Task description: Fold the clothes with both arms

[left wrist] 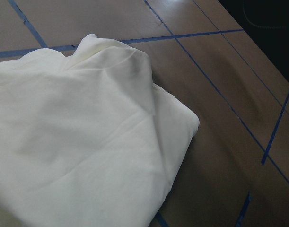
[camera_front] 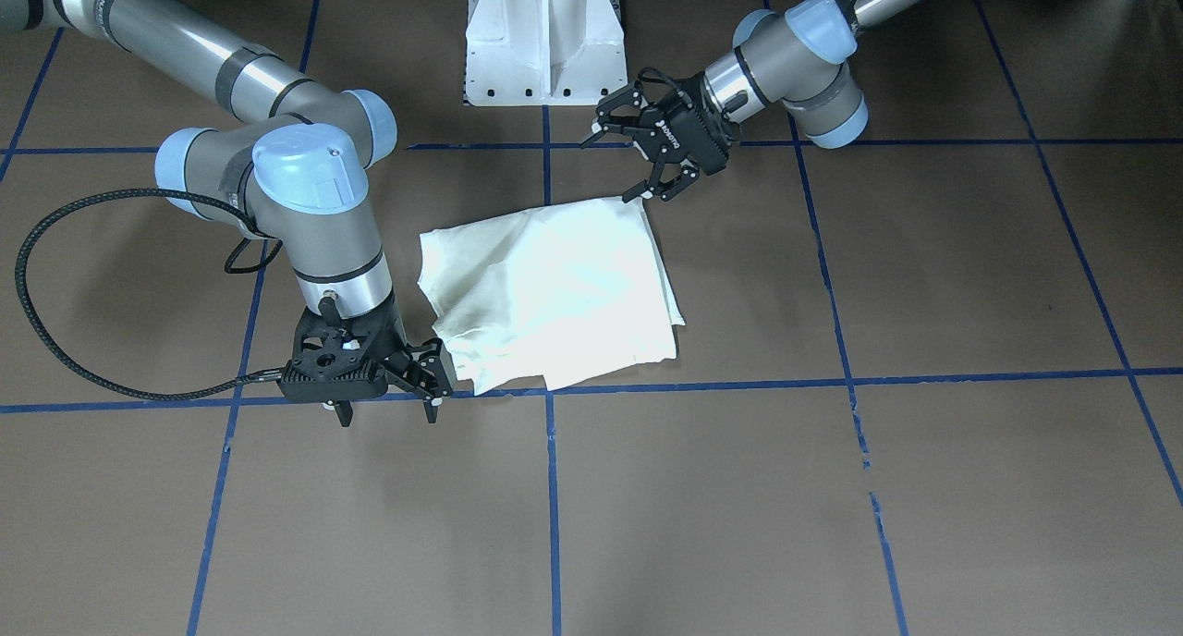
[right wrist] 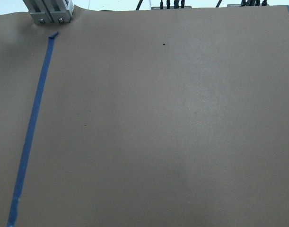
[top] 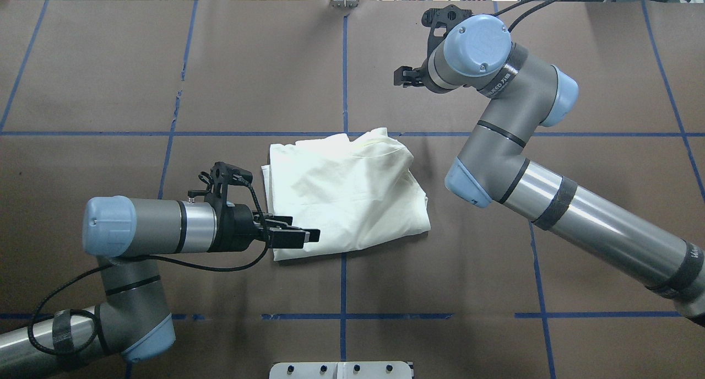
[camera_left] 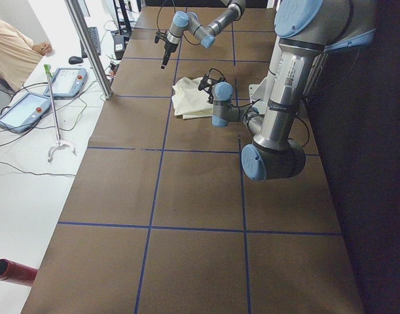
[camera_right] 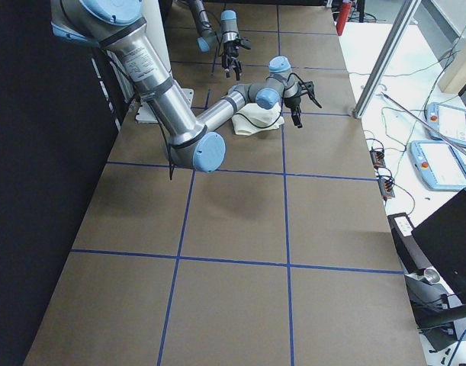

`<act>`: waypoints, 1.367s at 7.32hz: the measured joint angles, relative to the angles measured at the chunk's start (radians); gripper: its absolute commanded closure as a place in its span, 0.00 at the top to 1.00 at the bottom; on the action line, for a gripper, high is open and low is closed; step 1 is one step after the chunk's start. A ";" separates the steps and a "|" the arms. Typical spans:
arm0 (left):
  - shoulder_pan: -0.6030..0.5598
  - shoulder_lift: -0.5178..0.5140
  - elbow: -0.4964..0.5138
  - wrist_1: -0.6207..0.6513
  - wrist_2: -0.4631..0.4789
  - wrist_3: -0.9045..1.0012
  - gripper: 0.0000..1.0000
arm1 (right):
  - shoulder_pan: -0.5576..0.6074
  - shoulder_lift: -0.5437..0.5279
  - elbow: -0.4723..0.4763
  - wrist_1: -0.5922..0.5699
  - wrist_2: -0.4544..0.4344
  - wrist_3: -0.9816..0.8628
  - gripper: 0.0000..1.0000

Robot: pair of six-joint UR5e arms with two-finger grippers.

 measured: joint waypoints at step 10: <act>0.071 -0.008 0.113 -0.012 0.114 -0.277 0.99 | 0.003 -0.001 0.000 -0.001 0.000 -0.001 1.00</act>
